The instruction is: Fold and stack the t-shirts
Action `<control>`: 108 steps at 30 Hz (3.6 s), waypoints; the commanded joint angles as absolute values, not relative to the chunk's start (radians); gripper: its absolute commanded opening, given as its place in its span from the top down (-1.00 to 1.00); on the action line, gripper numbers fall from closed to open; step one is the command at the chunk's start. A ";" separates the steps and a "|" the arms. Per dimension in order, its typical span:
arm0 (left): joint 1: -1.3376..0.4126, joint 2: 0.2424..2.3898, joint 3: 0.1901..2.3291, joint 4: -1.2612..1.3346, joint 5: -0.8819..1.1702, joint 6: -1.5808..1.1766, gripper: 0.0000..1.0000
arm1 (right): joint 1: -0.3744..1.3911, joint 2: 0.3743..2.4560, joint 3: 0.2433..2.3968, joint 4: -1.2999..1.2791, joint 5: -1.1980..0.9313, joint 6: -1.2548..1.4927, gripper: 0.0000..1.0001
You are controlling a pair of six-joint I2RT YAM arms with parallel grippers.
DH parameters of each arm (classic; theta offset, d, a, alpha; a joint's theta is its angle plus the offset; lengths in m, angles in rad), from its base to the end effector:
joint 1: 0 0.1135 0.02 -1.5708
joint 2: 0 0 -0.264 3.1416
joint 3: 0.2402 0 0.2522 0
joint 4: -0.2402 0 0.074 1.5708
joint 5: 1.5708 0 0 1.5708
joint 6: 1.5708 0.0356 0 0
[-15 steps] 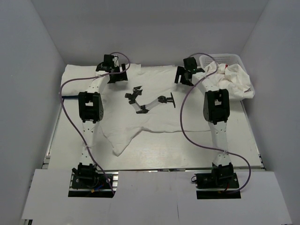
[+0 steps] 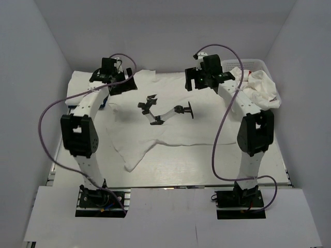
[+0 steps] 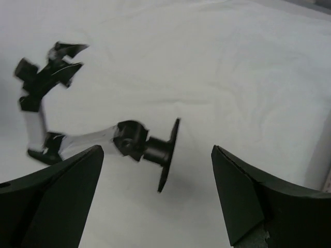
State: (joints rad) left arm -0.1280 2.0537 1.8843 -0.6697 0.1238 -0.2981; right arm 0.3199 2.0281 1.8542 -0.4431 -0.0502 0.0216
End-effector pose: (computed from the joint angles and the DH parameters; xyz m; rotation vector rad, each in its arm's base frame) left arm 0.4628 -0.0640 0.2838 -0.1489 2.4258 -0.3440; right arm 0.4528 0.1519 0.3037 -0.3547 2.1689 0.2473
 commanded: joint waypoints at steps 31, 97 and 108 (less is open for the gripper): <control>-0.291 1.325 0.709 -0.713 0.316 -0.635 0.38 | 0.420 1.290 1.091 -0.287 0.038 0.222 -0.81; -0.272 1.733 1.131 -0.641 -0.011 -0.669 -1.00 | 0.867 1.746 1.048 0.107 -0.357 -0.362 -0.81; -0.244 1.744 1.058 -0.612 0.001 -0.635 -0.97 | 0.919 1.874 1.138 0.163 -0.405 -0.500 -0.81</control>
State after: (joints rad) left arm -0.2508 1.7557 1.0943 -0.6384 -0.0189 -0.6621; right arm 0.9058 1.8553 1.0916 0.0963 -0.3698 -0.4389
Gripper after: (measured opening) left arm 0.990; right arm 0.905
